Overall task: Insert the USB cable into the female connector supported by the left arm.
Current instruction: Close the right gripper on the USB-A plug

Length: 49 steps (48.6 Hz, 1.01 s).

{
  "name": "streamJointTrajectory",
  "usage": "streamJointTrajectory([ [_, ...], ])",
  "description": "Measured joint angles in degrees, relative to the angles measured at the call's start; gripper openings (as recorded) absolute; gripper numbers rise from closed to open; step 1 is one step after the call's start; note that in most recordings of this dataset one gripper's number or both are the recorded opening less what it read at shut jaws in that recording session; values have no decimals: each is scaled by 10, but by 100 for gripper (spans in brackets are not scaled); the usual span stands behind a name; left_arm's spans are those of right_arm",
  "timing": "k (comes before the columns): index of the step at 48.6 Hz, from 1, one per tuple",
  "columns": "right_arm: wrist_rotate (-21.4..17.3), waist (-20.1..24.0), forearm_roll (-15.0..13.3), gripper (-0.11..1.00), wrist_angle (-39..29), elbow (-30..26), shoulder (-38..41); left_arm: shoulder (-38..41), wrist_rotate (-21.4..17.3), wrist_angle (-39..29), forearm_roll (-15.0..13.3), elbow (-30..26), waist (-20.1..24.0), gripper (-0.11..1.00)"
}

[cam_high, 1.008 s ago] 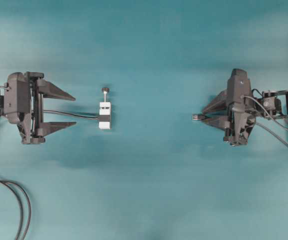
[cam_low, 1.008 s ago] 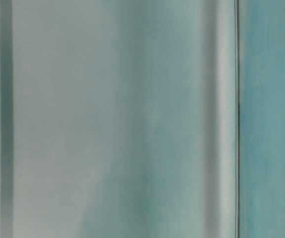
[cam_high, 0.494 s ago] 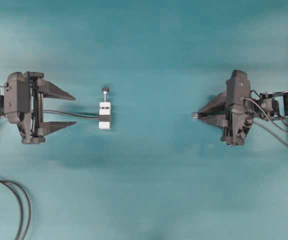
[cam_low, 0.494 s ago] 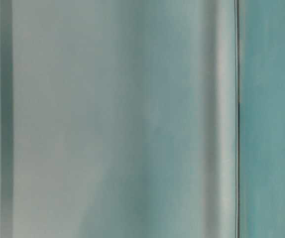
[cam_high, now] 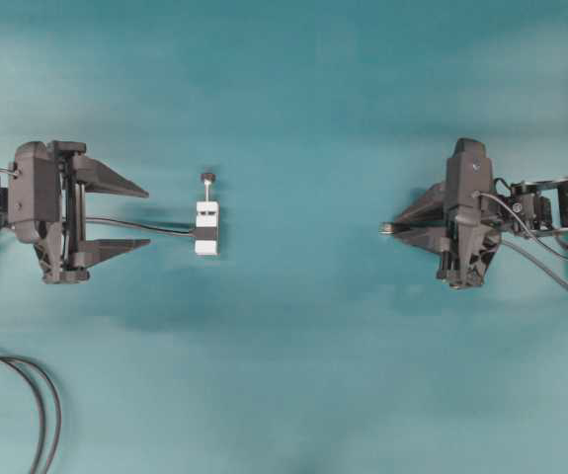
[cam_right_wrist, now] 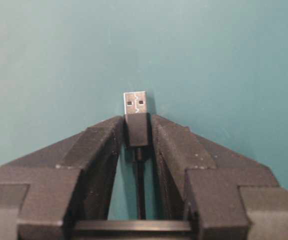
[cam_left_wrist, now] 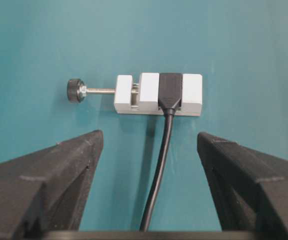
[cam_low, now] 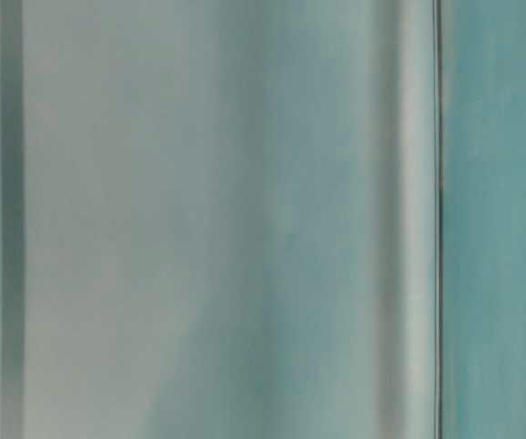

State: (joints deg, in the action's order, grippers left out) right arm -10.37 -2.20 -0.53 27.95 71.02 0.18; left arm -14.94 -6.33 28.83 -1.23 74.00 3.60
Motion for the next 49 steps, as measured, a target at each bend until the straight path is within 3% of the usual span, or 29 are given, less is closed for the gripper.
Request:
streamJointTrajectory([
  [9,0,2,0,53,-5,0,-4,0,0,0,0,0,3,84],
  [21,0,4,0,54,-6,0,-4,0,0,0,0,0,4,84],
  [28,2,4,0,46,-6,1,-4,0,0,0,0,0,4,84],
  [36,4,0,0,21,-7,2,-6,0,-1,0,-1,0,4,84],
  [49,10,1,-1,21,-21,3,-19,1,-1,1,-1,13,4,84],
])
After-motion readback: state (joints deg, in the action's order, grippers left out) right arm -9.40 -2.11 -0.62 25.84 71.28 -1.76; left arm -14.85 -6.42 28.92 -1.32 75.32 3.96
